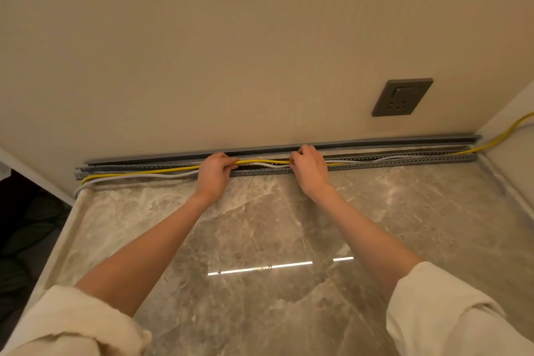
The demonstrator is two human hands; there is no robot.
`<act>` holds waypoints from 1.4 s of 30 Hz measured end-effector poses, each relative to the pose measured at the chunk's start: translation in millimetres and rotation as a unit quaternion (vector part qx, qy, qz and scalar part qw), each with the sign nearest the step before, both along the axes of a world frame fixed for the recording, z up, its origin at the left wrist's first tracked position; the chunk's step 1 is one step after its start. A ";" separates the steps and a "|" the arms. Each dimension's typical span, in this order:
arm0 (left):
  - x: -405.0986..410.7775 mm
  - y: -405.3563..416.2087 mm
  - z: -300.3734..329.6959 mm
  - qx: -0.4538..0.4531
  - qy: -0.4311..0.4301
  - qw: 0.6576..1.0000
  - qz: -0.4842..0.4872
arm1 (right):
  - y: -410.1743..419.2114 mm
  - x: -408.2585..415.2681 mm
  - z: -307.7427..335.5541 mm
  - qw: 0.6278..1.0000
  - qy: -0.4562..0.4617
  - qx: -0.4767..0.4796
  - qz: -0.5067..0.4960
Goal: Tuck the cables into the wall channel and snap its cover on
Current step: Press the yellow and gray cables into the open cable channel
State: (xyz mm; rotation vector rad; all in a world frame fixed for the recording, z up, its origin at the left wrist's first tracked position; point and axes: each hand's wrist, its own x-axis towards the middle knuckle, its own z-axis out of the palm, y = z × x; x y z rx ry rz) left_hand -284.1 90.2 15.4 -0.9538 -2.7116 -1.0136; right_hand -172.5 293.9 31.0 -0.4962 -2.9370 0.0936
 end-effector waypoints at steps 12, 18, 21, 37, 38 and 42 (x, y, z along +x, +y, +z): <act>-1.9 -6.3 -3.4 0.085 -0.078 0.993 0.002 | -26.9 5.4 -15.4 1.000 0.006 0.020 0.021; 0.9 -24.8 -13.2 -0.088 0.130 0.982 -0.104 | -31.5 1.6 -14.2 0.996 -0.045 0.071 0.005; 0.1 -26.6 -8.0 -0.139 0.117 0.976 -0.122 | -37.9 -1.5 -11.7 0.996 -0.053 0.070 0.003; -40.9 -137.1 26.7 -0.073 0.105 0.992 0.020 | -121.1 -57.1 7.1 0.993 0.044 -0.003 0.106; -45.9 -151.1 28.5 -0.073 0.106 0.991 0.043 | -129.4 -61.7 6.9 0.990 0.051 -0.018 0.129; -66.4 -204.8 35.0 -0.071 0.084 0.987 0.116 | -166.8 -81.7 2.8 0.971 0.040 -0.032 0.235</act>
